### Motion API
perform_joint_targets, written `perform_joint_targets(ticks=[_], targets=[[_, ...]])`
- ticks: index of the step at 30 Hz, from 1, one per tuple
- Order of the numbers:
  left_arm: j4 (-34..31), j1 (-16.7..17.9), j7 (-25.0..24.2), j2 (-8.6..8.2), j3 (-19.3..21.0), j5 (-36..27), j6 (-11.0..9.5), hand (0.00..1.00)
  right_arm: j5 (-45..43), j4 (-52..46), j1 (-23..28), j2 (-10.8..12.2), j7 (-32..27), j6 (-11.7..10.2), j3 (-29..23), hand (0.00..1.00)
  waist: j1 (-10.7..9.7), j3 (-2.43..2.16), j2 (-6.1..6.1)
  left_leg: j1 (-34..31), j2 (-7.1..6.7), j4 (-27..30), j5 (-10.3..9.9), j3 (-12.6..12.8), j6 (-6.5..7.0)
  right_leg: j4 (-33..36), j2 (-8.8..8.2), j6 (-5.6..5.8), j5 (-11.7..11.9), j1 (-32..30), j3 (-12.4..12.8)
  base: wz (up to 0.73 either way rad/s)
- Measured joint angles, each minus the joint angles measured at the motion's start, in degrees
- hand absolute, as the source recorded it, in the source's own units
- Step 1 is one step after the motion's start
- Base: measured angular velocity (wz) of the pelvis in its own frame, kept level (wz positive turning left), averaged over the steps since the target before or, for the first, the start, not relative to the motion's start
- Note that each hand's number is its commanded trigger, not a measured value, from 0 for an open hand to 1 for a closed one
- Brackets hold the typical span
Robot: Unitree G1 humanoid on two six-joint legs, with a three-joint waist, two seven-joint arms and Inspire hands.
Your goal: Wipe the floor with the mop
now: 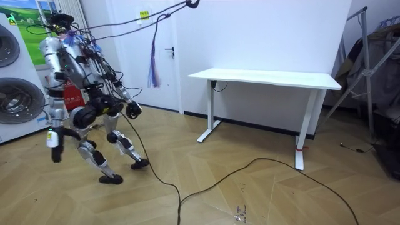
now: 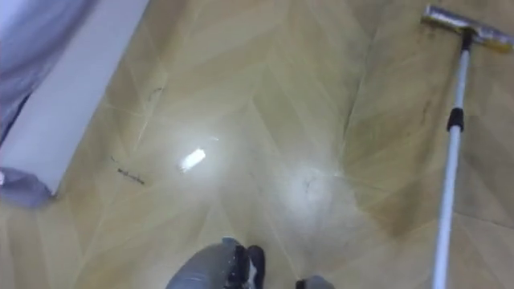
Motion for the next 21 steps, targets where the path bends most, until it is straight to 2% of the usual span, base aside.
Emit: perform_joint_targets(ticks=[1,2,3,4,5,6,7,8,10,12,14,16,17,18,19,20,21], targets=[[0.8,-0.85,0.03,-0.37,0.14,0.01,-0.65,0.0,-0.52,-0.02,0.8,1.38,-1.45,-0.39,0.01,1.0,-0.75,0.17,0.66,0.77,-0.69,-0.02,-0.09,-1.66,0.14,1.69,0.19,0.02,2.99,-0.88,0.59,-0.63],[0.98,-0.9,0.2,-1.01,0.63,0.01,-1.03,0.0,-0.65,-0.08,1.15,2.61,-2.27,-0.84,0.02,1.0,-1.06,0.08,1.3,1.66,-1.48,-0.67,-0.5,-4.57,-0.42,1.91,0.94,-0.22,3.34,-2.14,1.22,-0.79],[1.03,-0.88,0.35,-1.26,0.82,0.01,-1.25,0.0,-0.64,-0.14,1.15,3.1,-2.61,-1.0,0.04,1.0,-1.14,0.16,1.44,2.03,-1.92,-1.22,-0.75,-6.17,-0.9,1.79,1.02,-0.18,2.4,-3.2,1.29,-1.01],[1.19,-0.82,0.66,-1.92,1.1,0.03,-1.57,0.0,-0.65,-0.46,1.14,3.56,-3.21,-1.41,0.05,1.0,-1.25,0.51,2.12,3.34,-2.78,-2.89,-1.29,-9.13,-1.81,-0.27,1.14,-0.47,0.12,-5.41,0.88,-0.98],[1.27,-0.34,1.2,-2.46,1.07,0.01,-1.72,0.0,-0.93,-0.58,1.11,3.72,-3.69,-1.45,0.61,1.0,-1.27,0.54,2.98,4.32,-3.01,-4.66,-1.29,-10.82,-2.09,-6.13,1.27,-0.69,-1.0,-7.07,0.36,-0.96],[1.32,0.11,1.74,-2.56,1.08,0.0,-1.73,0.0,-1.41,-0.61,1.05,3.94,-3.99,-1.44,0.61,1.0,-1.24,0.54,3.15,4.7,-3.11,-5.27,-1.23,-11.62,-2.38,-10.22,1.31,-0.82,-1.02,-7.58,0.45,-0.88],[1.54,1.38,2.87,-2.31,1.19,0.01,-1.62,0.0,-2.76,-0.79,0.78,4.69,-4.61,-1.28,0.57,1.0,-1.22,0.56,2.67,4.87,-3.54,-5.46,-1.33,-12.83,-3.09,-18.4,1.04,-0.66,0.2,-7.81,1.11,-0.54],[2.18,2.02,3.63,-2.19,1.25,-0.14,-1.03,0.0,-4.58,-1.63,0.72,5.21,-5.13,-0.53,0.48,1.0,-2.22,0.56,2.62,4.83,-3.62,-4.68,-2.09,-13.0,-4.28,-18.77,-0.63,-2.72,3.37,-7.5,-1.33,-0.25],[2.13,2.0,3.99,-2.12,1.31,-0.29,-0.61,0.0,-5.32,-1.81,0.44,5.66,-4.7,1.03,-1.48,1.0,-2.81,0.5,2.74,4.94,-2.77,-3.91,-2.01,-12.48,-4.9,-18.71,-1.35,-4.05,2.94,-6.33,-4.66,0.4],[2.15,2.0,3.97,-1.33,1.14,-1.67,-0.56,0.0,-5.4,-1.0,-2.23,5.49,-3.84,2.89,-2.19,1.0,-2.19,0.54,1.2,4.92,-1.89,-2.98,-2.3,-11.9,-5.46,-17.92,-1.46,-5.37,2.11,-5.79,-6.38,0.41],[2.2,1.97,3.99,-0.31,1.12,-3.49,-0.39,0.0,-5.4,0.2,-8.31,3.39,-2.76,4.52,-2.58,1.0,-0.63,0.82,-0.87,3.78,-0.56,-0.21,-2.45,-12.21,-5.83,-16.76,-1.12,-6.71,1.04,-5.7,-8.06,0.22],[2.04,2.01,4.01,0.52,0.91,-4.61,-0.13,0.0,-5.02,0.08,-12.98,1.32,-2.28,4.52,-2.61,1.0,-0.04,1.2,-2.1,2.42,0.4,1.98,-2.29,-12.13,-6.75,-16.62,-0.63,-7.41,0.63,-5.52,-9.88,0.33],[1.83,1.98,4.01,1.23,0.8,-4.54,0.0,0.0,-4.77,0.04,-16.03,-0.09,-1.47,4.52,-2.61,1.0,1.03,1.19,-3.33,1.47,1.15,2.99,-2.27,-11.84,-6.79,-16.36,0.07,-7.64,0.5,-6.0,-10.01,0.3],[1.82,1.99,4.01,1.53,0.81,-4.53,-0.02,0.0,-4.77,-0.08,-17.81,-0.81,-1.07,4.53,-2.6,1.0,1.72,1.31,-3.79,1.06,1.65,3.38,-2.25,-11.56,-6.85,-16.28,0.23,-7.87,0.5,-6.16,-10.32,0.17],[1.79,2.01,4.01,1.72,0.81,-4.49,0.0,0.0,-4.83,-0.5,-20.44,-2.56,-0.53,4.35,-2.46,1.0,2.34,1.43,-3.98,0.36,2.51,4.11,-2.18,-11.13,-6.99,-16.42,0.5,-8.32,0.62,-6.18,-11.19,0.17],[1.21,2.07,4.04,1.72,0.84,-4.4,0.06,0.0,-4.97,-0.89,-23.09,-4.16,0.17,4.24,-2.52,1.0,2.76,1.57,-4.34,0.33,2.93,3.43,-1.98,-10.1,-7.33,-16.65,0.48,-8.44,0.68,-6.21,-11.36,0.22],[1.11,2.11,4.08,1.73,0.85,-4.34,0.13,0.0,-4.98,-1.22,-24.37,-4.78,0.47,4.25,-2.52,1.0,3.01,1.57,-4.46,0.38,3.2,2.71,-1.83,-9.5,-7.58,-16.97,0.45,-8.44,0.82,-6.25,-11.42,0.26]])
